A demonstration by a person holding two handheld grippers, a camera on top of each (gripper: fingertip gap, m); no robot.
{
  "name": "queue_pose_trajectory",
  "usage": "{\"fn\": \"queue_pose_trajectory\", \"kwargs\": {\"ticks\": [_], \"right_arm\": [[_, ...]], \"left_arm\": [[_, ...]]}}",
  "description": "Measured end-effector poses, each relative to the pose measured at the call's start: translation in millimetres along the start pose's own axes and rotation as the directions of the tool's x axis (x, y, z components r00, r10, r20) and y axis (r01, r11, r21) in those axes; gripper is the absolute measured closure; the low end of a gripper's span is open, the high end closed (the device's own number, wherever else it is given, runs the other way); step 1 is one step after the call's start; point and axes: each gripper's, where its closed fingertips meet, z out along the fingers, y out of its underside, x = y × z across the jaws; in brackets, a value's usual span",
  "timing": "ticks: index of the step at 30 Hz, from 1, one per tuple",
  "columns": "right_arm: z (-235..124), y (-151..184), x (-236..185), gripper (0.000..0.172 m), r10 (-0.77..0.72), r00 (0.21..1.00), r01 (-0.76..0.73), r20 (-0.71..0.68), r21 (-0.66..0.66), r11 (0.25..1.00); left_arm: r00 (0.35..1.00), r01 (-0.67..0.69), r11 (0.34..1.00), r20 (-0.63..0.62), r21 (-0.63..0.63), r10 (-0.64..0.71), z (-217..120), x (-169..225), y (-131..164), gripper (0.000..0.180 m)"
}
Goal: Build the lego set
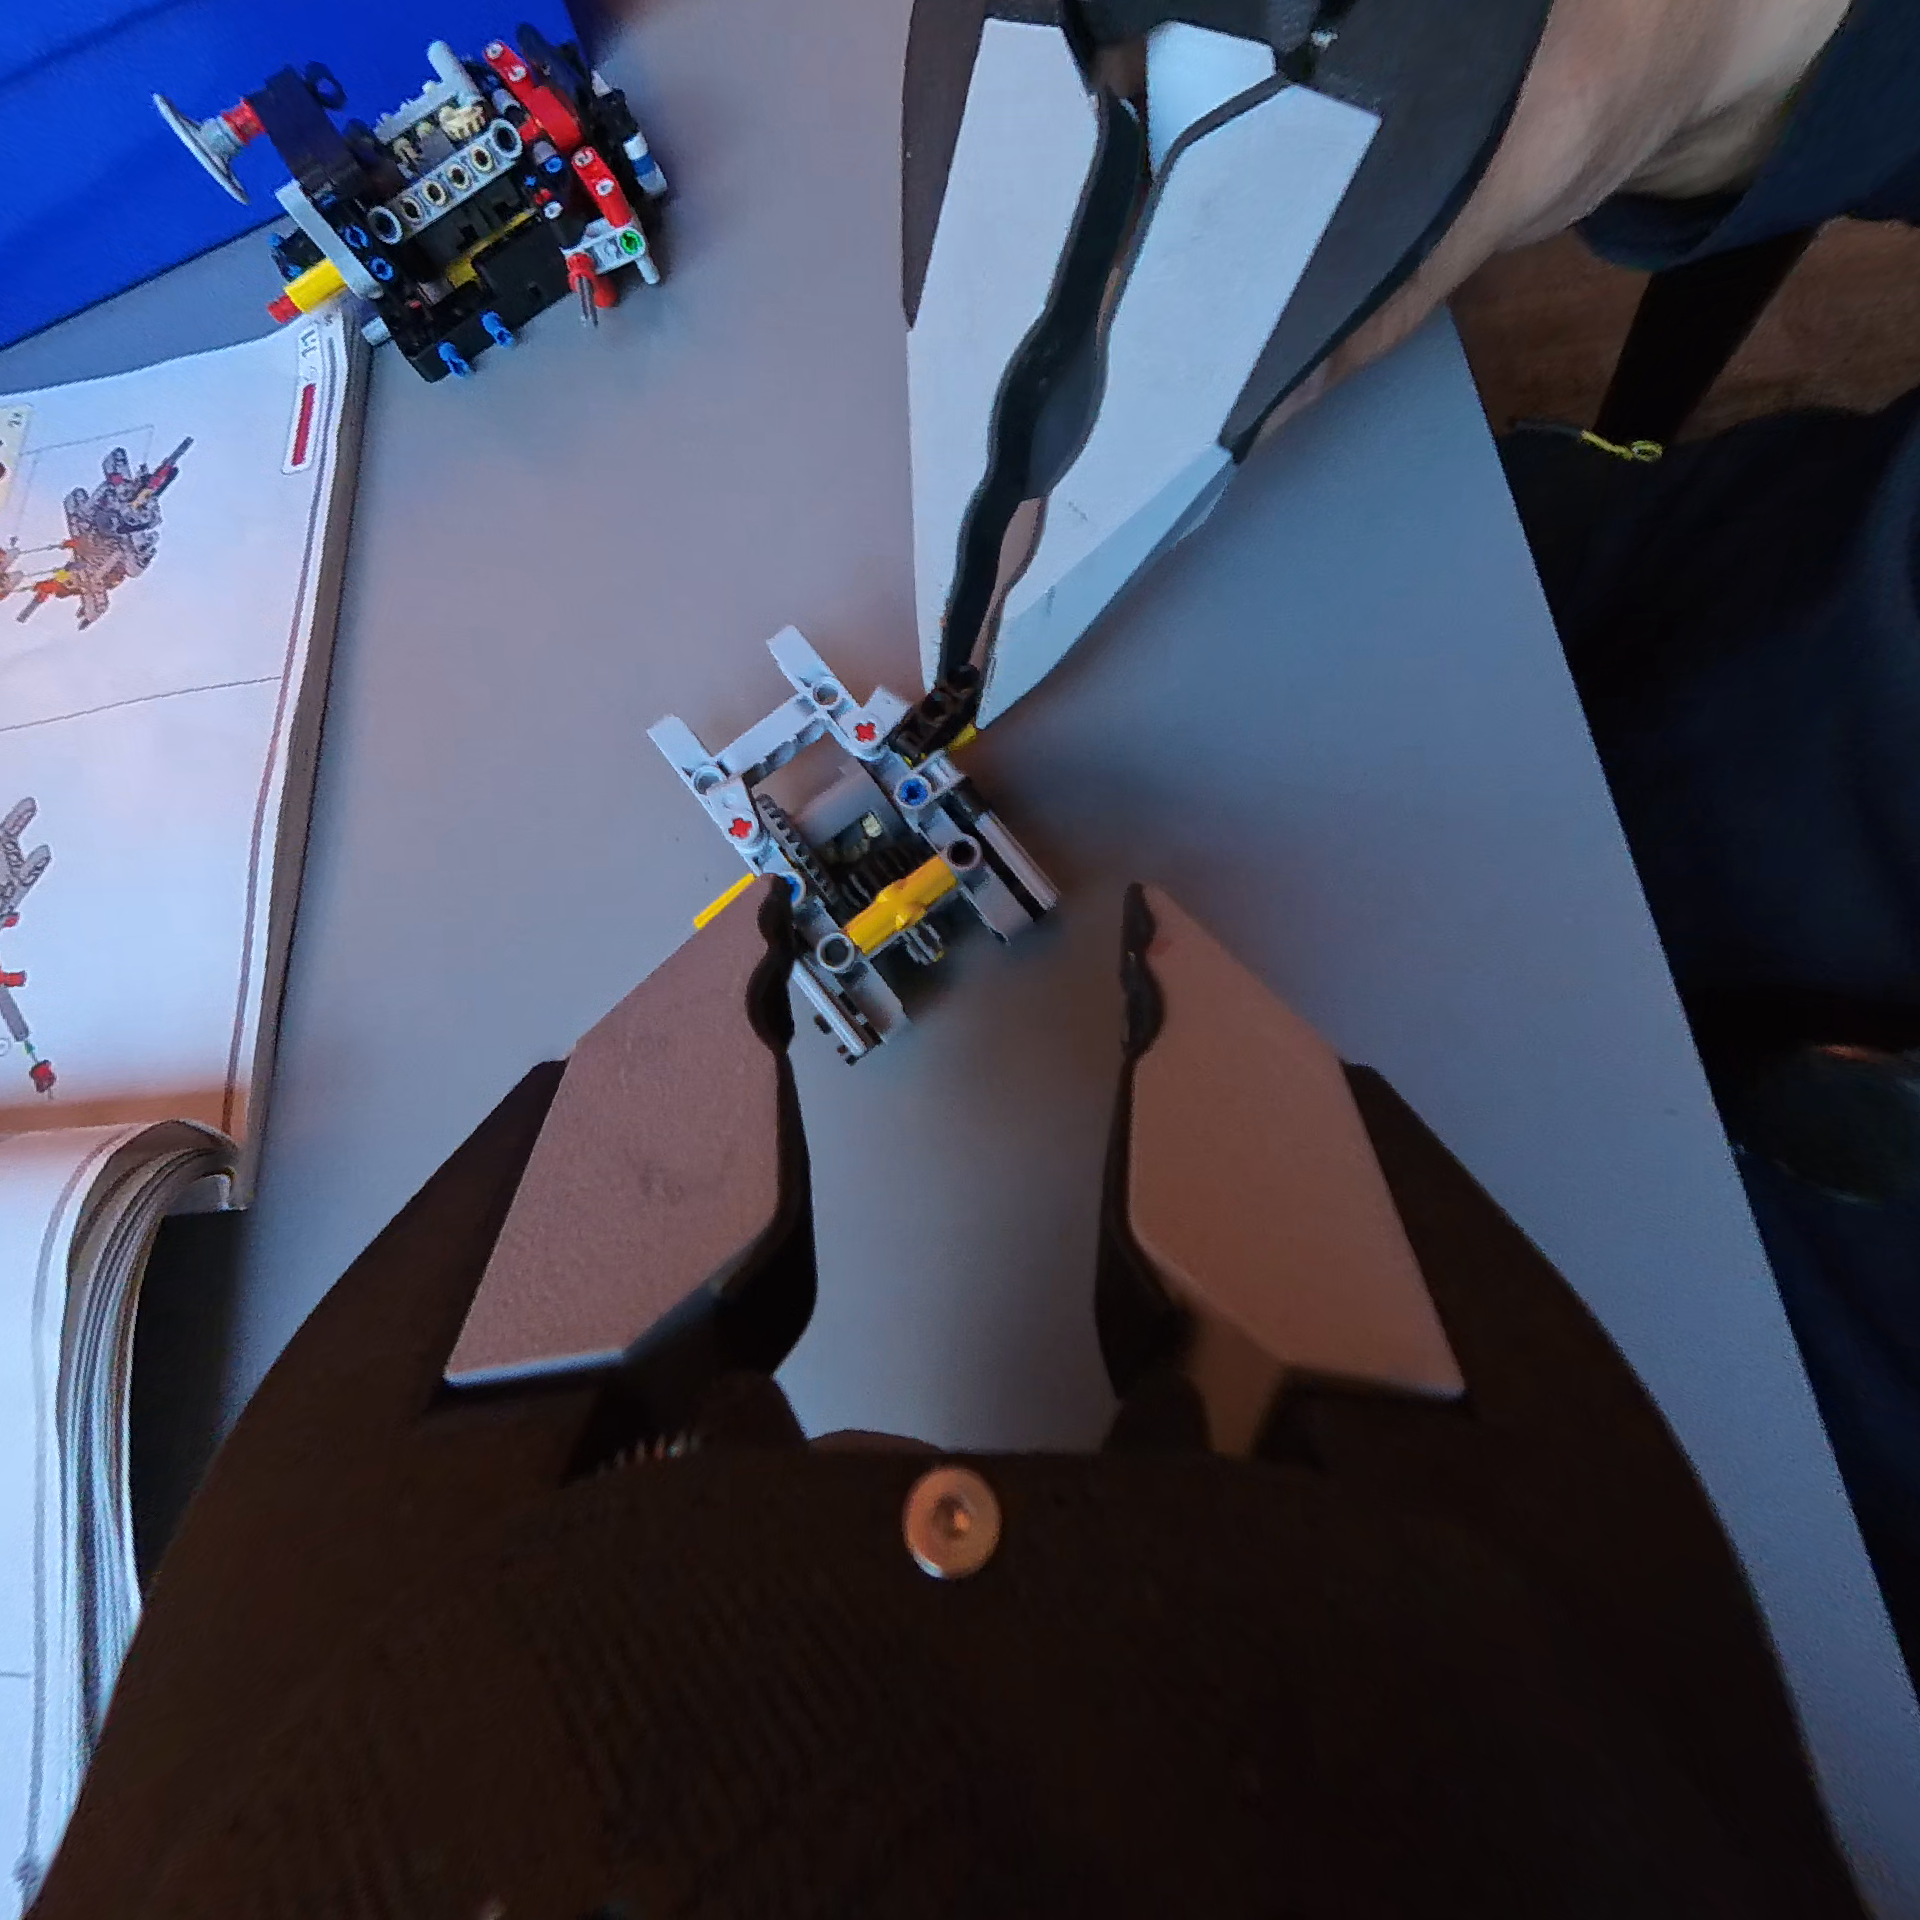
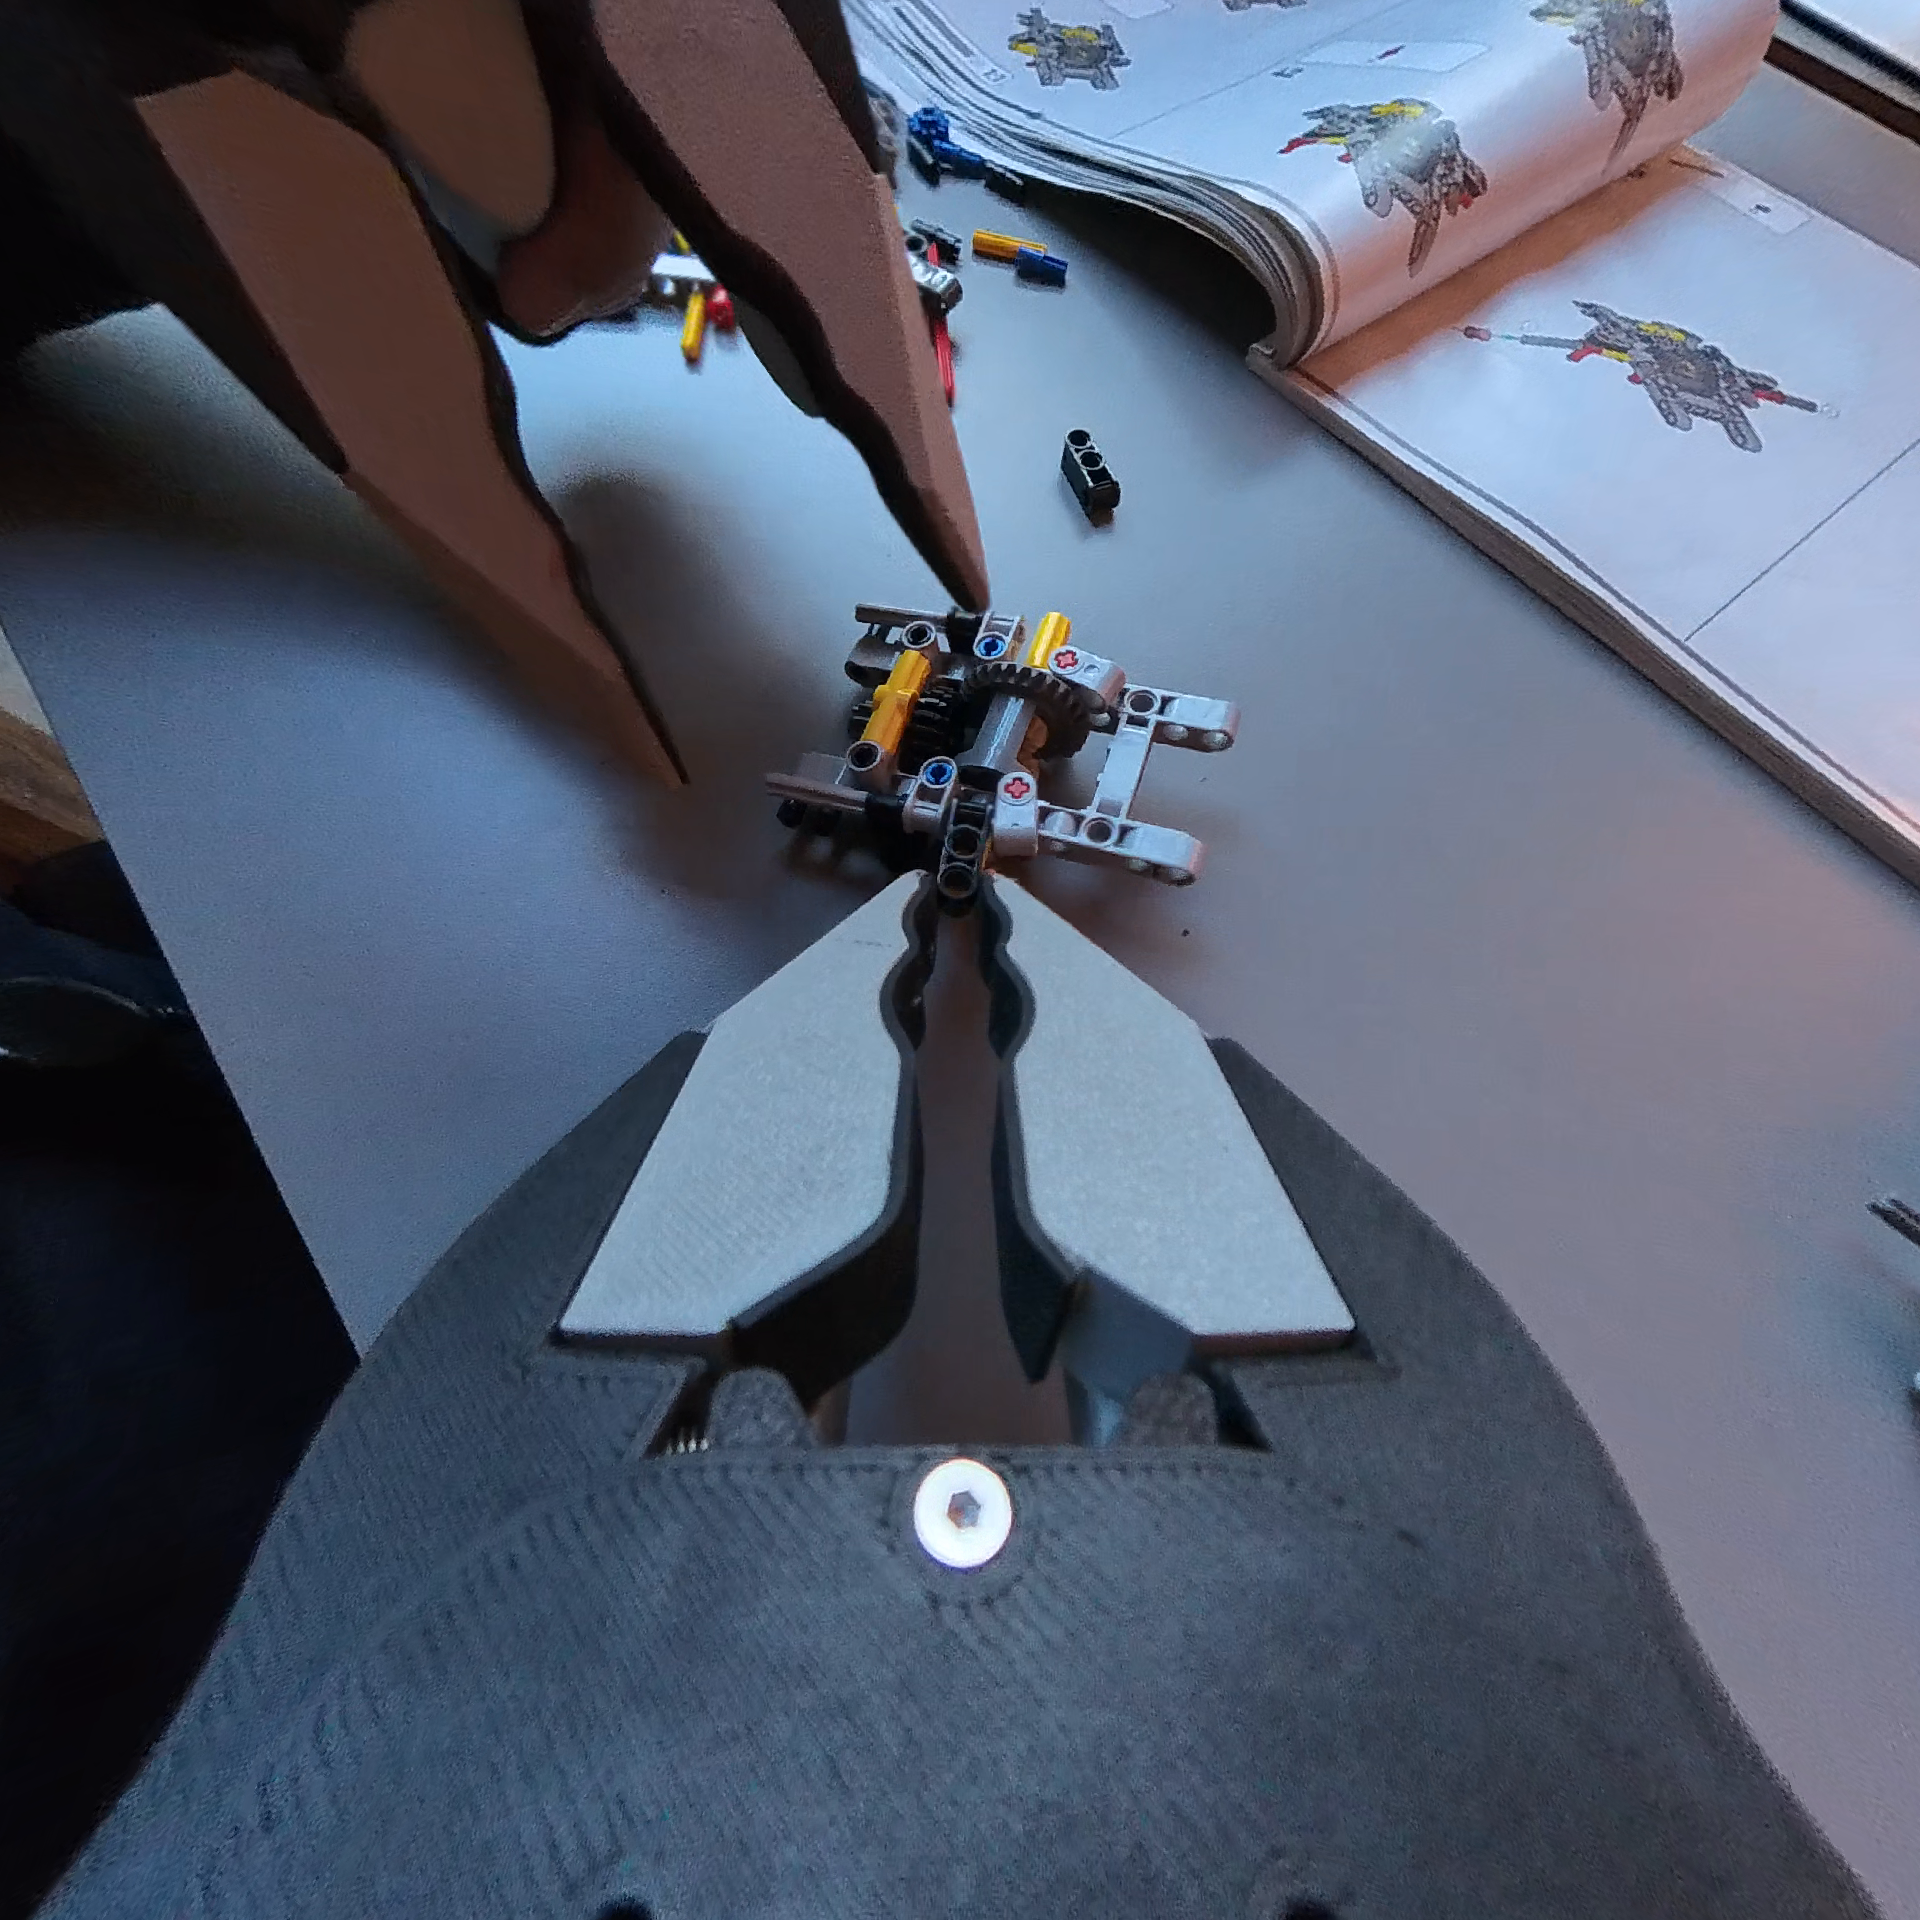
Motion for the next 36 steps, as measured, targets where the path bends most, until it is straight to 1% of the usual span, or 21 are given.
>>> {"fn": "queue_pose_trajectory", "kwargs": {"ticks": [3, 6, 11, 15, 21, 28, 32, 36], "right_arm": [[-0.9, -1.9, 1.4, 0.168, -0.032, 0.999, 0.032, 0.01, 0.014, 0.999], [-1.0, -1.2, 2.2, 0.168, -0.069, 0.998, 0.069, 0.009, 0.017, 0.997], [-2.4, -2.3, 0.3, 0.168, -0.1, 0.995, 0.1, 0.027, 0.033, 0.994], [-1.8, -1.9, 1.3, 0.168, -0.102, 0.994, 0.101, 0.026, 0.031, 0.994], [-1.5, -1.6, 2.3, 0.168, -0.091, 0.995, 0.09, 0.028, 0.029, 0.996], [1.5, -2.3, 5.9, 0.168, -0.072, 0.996, 0.071, 0.048, 0.022, 0.997], [2.7, -3.3, 7.5, 0.168, -0.078, 0.996, 0.077, 0.045, 0.024, 0.997], [2.7, -3.5, 5.8, 0.168, -0.088, 0.994, 0.087, 0.057, 0.026, 0.996]], "left_arm": [[1.0, 0.023, 0.999, 0.003, 0.033, -0.023, 1.0, -0.5, -3.7, 0.12], [0.998, 0.034, 0.994, 0.048, 0.104, -0.039, -0.5, -2.5, -7.5, 0.125], [0.992, 0.104, 0.982, 0.059, 0.16, -0.115, -0.1, -3.3, -10.4, 0.128], [0.989, 0.124, 0.964, 0.05, 0.234, -0.14, -8.5, -7.4, -18.0, 0.128], [0.98, 0.185, 0.952, 0.027, 0.243, -0.197, -11.1, -12.3, -13.1, 0.127], [0.976, 0.21, 0.94, -0.004, 0.268, -0.217, -14.4, -12.2, -15.1, 0.127], [0.976, 0.213, 0.941, -0.004, 0.263, -0.219, -13.9, -12.2, -14.4, 0.126], [0.978, 0.199, 0.954, 0.022, 0.224, -0.21, -10.4, -12.6, -9.4, 0.127]]}}
